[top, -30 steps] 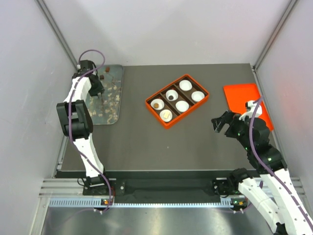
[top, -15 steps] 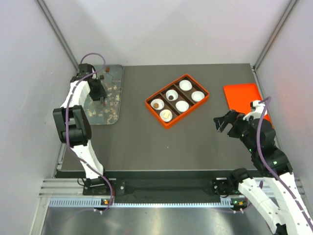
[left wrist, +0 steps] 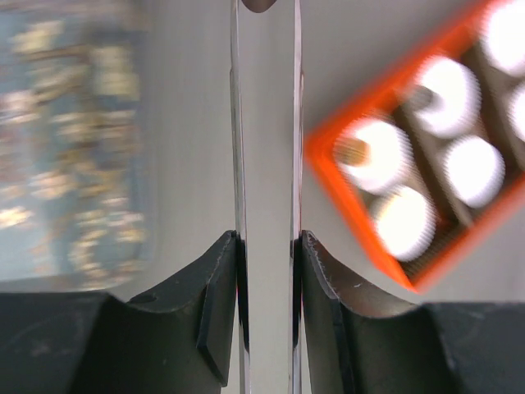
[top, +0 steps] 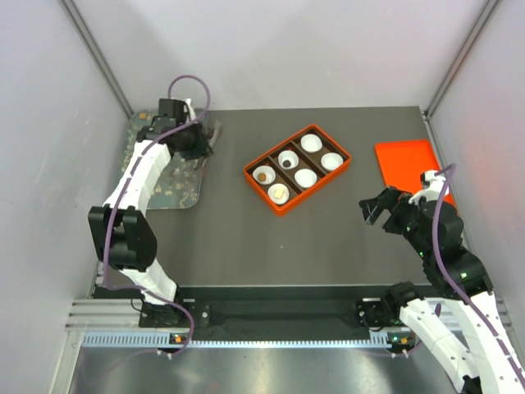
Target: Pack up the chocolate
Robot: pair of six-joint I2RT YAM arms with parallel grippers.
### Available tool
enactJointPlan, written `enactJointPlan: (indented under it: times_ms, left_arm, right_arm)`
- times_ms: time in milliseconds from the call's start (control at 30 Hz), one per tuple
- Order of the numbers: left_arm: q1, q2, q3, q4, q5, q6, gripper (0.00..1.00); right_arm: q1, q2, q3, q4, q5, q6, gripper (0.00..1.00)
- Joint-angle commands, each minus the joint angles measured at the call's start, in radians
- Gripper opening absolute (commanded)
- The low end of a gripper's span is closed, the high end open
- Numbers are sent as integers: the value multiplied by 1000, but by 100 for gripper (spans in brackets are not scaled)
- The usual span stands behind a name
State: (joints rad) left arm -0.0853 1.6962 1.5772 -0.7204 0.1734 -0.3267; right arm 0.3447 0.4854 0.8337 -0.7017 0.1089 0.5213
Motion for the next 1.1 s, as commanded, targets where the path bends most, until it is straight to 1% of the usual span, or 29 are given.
enactJointPlan:
  times_ms: [0, 33, 67, 133, 167, 333, 367, 467, 667, 1067]
  left_arm:
    - [-114, -73, 55, 49, 74, -12, 33]
    - [-145, -72, 67, 47, 71, -9, 33]
    - [-207, -69, 76, 44, 69, -2, 32]
    - [-263, -49, 105, 30, 66, -2, 31]
    - [-310, -35, 112, 23, 67, -8, 31]
    - [-454, -4, 113, 59, 20, -17, 31]
    - [-505, 6, 113, 62, 18, -8, 30]
    - [-580, 80, 127, 56, -26, 8, 30]
    - [-645, 154, 170, 27, -90, 29, 29]
    - [-654, 168, 149, 6, -164, 35, 31]
  right_arm:
    - [10, 2, 48, -7, 15, 5, 100]
    - [10, 5, 47, -8, 14, 5, 100]
    - [10, 5, 45, -9, 17, 5, 100]
    - [10, 5, 45, -9, 18, 5, 100]
    - [10, 8, 47, -10, 20, 5, 100]
    - [10, 9, 53, -16, 31, 0, 100]
    - [10, 10, 53, -19, 32, 0, 100]
    - [10, 16, 51, -18, 32, 0, 100]
    - [11, 12, 53, -25, 44, -3, 100]
    - [10, 24, 50, -15, 41, 2, 100]
